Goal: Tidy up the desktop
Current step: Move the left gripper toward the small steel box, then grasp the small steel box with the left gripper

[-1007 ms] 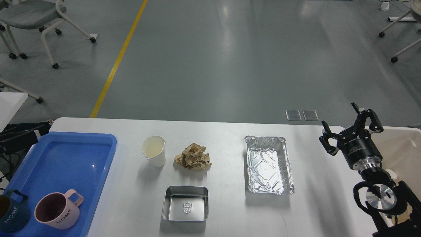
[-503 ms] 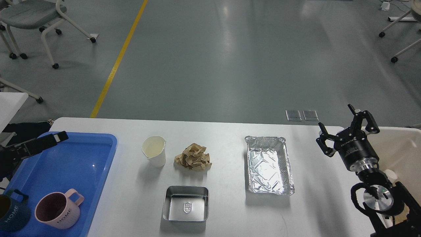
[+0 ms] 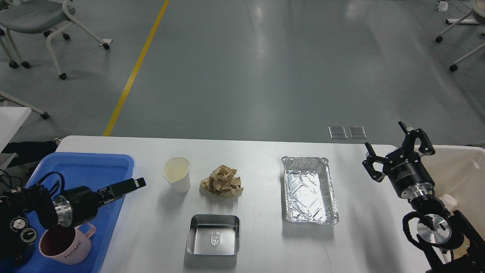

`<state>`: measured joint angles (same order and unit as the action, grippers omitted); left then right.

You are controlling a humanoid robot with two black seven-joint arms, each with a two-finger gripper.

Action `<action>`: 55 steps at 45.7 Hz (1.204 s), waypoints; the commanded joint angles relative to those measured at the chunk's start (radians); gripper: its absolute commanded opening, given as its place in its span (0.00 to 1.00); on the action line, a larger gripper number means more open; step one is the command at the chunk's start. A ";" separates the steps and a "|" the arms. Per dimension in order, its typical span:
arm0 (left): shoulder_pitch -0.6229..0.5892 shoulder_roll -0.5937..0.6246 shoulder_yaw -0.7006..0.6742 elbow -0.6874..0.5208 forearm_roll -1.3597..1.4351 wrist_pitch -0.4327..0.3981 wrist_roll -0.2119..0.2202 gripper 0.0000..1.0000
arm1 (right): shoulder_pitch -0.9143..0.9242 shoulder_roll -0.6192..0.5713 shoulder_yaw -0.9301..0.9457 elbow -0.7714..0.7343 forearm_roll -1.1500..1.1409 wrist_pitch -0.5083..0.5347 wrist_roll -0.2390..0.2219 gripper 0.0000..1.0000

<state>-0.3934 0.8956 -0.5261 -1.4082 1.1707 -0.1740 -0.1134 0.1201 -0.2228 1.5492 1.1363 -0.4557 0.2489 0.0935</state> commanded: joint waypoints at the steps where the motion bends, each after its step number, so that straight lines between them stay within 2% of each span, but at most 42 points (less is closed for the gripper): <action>1: -0.008 -0.079 0.041 0.015 0.001 0.022 -0.002 0.95 | 0.000 0.000 0.000 0.000 0.000 0.001 0.000 1.00; 9: -0.010 -0.185 0.081 0.044 0.035 0.024 0.001 0.95 | -0.002 0.002 0.000 -0.001 0.000 0.001 0.000 1.00; 21: -0.024 -0.267 0.178 0.129 0.038 0.025 0.017 0.95 | -0.002 0.002 -0.001 0.000 -0.001 0.001 0.002 1.00; 32: -0.056 -0.285 0.186 0.132 0.038 0.024 0.017 0.94 | -0.013 -0.003 0.002 0.008 -0.031 0.001 0.002 1.00; 45: -0.122 -0.316 0.304 0.137 0.032 0.022 0.034 0.93 | -0.013 0.003 0.005 0.008 -0.031 0.001 0.002 1.00; 55: -0.143 -0.314 0.340 0.140 0.034 0.021 0.034 0.86 | -0.011 0.003 0.005 0.008 -0.031 0.001 0.002 1.00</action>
<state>-0.5227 0.5807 -0.2090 -1.2688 1.2041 -0.1531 -0.0800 0.1073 -0.2195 1.5539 1.1445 -0.4863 0.2501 0.0952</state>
